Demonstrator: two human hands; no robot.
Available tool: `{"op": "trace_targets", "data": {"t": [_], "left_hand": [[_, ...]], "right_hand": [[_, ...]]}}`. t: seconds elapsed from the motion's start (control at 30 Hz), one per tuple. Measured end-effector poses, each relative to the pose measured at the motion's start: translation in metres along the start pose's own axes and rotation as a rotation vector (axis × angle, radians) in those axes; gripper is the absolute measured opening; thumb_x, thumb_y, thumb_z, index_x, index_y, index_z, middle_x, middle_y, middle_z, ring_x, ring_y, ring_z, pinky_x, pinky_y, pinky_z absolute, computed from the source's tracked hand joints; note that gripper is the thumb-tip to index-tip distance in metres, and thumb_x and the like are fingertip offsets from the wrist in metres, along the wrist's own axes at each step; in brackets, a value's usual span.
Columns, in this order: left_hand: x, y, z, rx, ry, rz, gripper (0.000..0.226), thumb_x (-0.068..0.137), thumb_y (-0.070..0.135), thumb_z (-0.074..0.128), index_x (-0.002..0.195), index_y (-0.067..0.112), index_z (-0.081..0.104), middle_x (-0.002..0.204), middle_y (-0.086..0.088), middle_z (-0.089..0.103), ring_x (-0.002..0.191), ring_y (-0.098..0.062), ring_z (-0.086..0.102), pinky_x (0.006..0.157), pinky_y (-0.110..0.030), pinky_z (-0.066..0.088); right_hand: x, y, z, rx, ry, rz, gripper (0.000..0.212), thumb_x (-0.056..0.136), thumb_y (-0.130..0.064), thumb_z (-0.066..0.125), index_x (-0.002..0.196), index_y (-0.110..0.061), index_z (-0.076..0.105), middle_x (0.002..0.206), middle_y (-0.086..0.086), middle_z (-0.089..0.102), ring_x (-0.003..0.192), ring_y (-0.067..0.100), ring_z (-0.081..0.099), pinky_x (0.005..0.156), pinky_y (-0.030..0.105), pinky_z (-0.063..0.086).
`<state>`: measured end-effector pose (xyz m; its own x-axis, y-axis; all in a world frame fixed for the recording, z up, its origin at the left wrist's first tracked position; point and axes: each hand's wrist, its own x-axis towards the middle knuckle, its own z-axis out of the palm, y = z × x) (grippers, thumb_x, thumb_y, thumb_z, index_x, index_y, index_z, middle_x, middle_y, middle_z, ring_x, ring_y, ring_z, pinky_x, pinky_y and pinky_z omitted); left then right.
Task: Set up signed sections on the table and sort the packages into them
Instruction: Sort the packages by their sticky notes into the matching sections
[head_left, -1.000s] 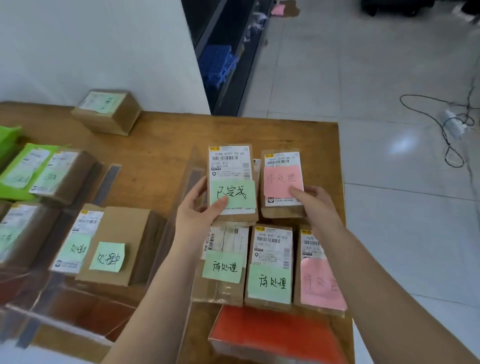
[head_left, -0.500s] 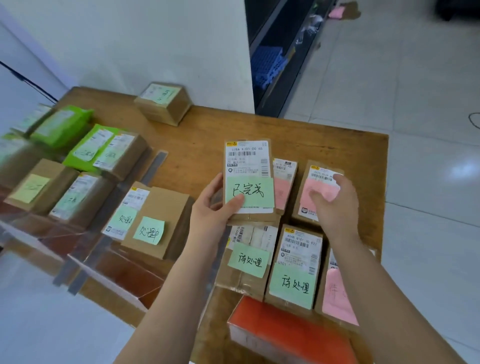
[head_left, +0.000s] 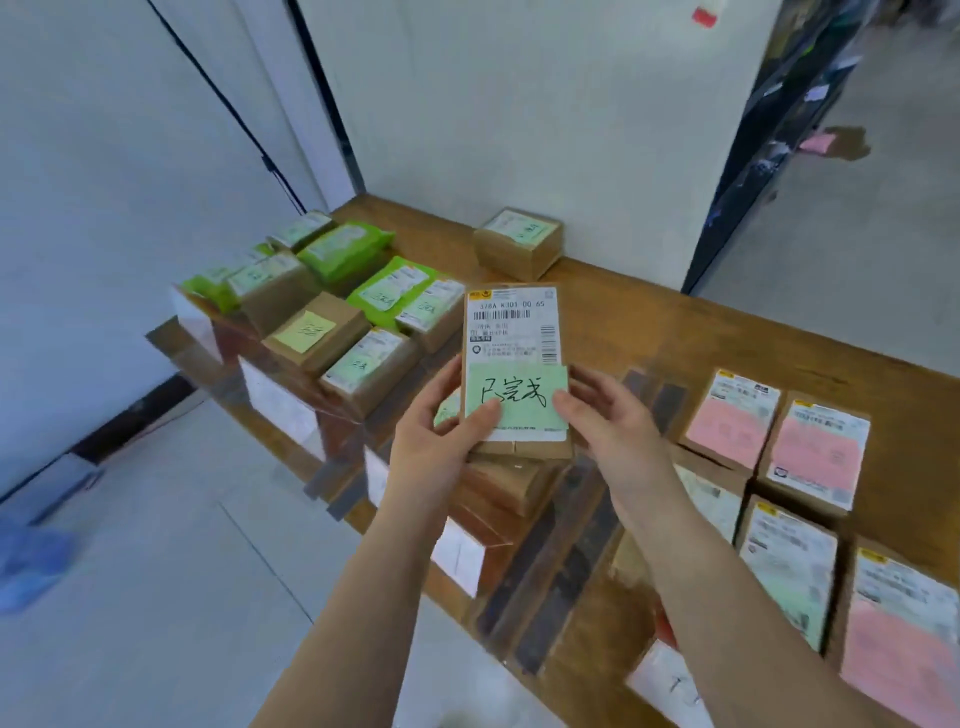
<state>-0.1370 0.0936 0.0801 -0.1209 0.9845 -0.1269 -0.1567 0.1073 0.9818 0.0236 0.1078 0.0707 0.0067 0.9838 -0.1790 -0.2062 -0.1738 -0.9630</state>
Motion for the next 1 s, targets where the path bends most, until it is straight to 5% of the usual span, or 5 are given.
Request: {"op": "trace_targets", "data": {"t": [0.3,0.5,0.7,1.0], "left_hand": [[-0.012,0.043,-0.177,-0.042,0.103,0.023,0.041,0.082,0.016,0.065,0.120,0.030,0.057,0.097,0.004,0.074,0.080,-0.015,0.071,0.058,-0.021,0.054],[-0.012,0.057,-0.267,0.011,0.147,0.031,0.037,0.086,0.022,0.062,0.120,0.034,0.056,0.097,0.003,0.073,0.088,-0.018,0.071,0.067,-0.029,0.057],[0.009,0.062,-0.319,0.050,0.165,0.018,0.032,0.084,0.025,0.063,0.110,0.043,0.059,0.095,0.007,0.073,0.087,-0.013,0.071,0.064,-0.024,0.056],[0.097,0.071,-0.348,0.162,0.054,-0.049,0.039,0.087,0.017,0.062,0.120,0.034,0.053,0.086,0.015,0.073,0.082,-0.007,0.070,0.063,-0.021,0.056]], "right_hand": [[-0.012,0.025,0.176,0.055,-0.192,0.013,0.018,0.085,-0.019,0.064,0.103,-0.024,0.062,0.097,-0.004,0.072,0.086,0.013,0.070,0.066,0.027,0.058],[-0.010,0.047,0.265,0.026,-0.258,0.015,0.017,0.086,-0.018,0.063,0.099,-0.030,0.061,0.092,-0.009,0.073,0.083,0.008,0.070,0.062,0.019,0.054],[0.007,0.059,0.316,-0.013,-0.262,-0.001,0.018,0.085,-0.021,0.064,0.096,-0.035,0.061,0.089,-0.011,0.072,0.081,0.006,0.070,0.058,0.019,0.054],[0.082,0.079,0.349,-0.011,-0.217,0.027,0.018,0.088,-0.022,0.060,0.098,-0.038,0.061,0.089,-0.014,0.072,0.085,0.004,0.068,0.062,0.018,0.054]]}}
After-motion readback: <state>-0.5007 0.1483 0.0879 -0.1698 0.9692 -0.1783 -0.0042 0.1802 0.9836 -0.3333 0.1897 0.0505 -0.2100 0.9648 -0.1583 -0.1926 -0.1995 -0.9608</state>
